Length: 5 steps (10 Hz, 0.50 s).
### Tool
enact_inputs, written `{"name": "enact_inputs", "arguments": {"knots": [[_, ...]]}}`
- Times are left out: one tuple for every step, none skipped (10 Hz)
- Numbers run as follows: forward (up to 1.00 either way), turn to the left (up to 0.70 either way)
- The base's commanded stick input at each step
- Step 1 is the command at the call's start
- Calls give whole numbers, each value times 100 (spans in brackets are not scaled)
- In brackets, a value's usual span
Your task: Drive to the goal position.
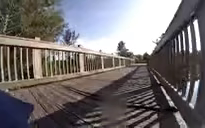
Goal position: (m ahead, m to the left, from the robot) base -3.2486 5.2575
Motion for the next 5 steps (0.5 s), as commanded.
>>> {"name": "enact_inputs", "arguments": {"knots": [[0,45],[0,45],[0,45],[0,45],[0,45]]}}
